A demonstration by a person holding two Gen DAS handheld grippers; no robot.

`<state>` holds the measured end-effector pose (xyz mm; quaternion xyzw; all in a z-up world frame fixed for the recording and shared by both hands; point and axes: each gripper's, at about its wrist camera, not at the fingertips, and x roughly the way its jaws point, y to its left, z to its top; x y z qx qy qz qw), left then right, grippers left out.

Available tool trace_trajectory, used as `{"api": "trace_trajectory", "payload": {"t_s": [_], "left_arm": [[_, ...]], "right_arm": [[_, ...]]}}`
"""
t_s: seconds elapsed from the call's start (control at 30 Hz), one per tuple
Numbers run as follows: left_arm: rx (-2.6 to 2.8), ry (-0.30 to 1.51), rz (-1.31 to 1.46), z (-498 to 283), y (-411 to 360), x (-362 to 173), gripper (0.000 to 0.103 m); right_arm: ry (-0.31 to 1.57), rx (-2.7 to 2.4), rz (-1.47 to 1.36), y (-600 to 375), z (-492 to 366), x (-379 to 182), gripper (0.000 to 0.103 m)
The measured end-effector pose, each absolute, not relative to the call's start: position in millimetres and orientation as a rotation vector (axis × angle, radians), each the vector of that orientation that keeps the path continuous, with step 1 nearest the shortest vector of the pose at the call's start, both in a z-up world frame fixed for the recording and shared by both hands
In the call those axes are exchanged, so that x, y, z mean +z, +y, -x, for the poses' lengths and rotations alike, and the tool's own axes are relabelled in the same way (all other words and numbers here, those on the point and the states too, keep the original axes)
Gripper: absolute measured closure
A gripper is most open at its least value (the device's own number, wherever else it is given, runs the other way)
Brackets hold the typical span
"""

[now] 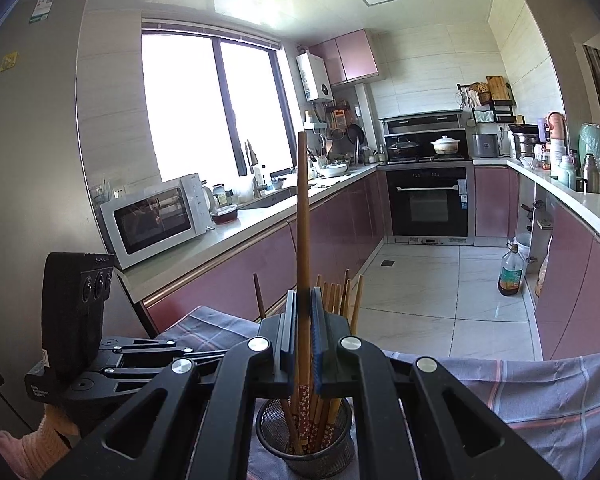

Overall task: Organize utensils
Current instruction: 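Carry both held chopsticks upright over the mesh cup and lower them in, then open both tools to release the chopsticks into the cup and pull back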

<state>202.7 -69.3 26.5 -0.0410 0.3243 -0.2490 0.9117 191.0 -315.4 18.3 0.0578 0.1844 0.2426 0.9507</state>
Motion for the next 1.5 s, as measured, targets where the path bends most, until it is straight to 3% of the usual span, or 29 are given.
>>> {"api": "trace_trajectory", "payload": {"t_s": [0.97, 1.03, 1.17, 1.23, 1.37, 1.43, 1.5], "left_arm": [[-0.403, 0.664, -0.006, -206.3, -71.3, -3.9, 0.063], [-0.398, 0.659, -0.007, -204.5, -70.1, -5.0, 0.057], [-0.379, 0.642, -0.013, -196.5, -67.7, -8.8, 0.048], [-0.366, 0.631, -0.017, -190.4, -65.7, -12.2, 0.042], [-0.327, 0.603, -0.019, -175.0, -57.9, -19.4, 0.028], [-0.308, 0.591, -0.018, -167.5, -53.1, -22.5, 0.016], [-0.276, 0.573, -0.004, -158.7, -46.2, -24.6, 0.008]], "right_arm": [[0.635, 0.453, -0.078, -295.6, -222.6, -50.1, 0.095], [0.633, 0.452, -0.079, -297.7, -220.1, -49.8, 0.087], [0.621, 0.444, -0.081, -299.8, -211.9, -50.8, 0.08], [0.605, 0.434, -0.085, -301.7, -205.5, -52.4, 0.066], [0.57, 0.416, -0.081, -304.0, -189.5, -54.2, 0.056], [0.551, 0.403, -0.075, -303.2, -180.2, -57.2, 0.035], [0.529, 0.39, -0.063, -301.7, -171.1, -60.2, 0.023]]}}
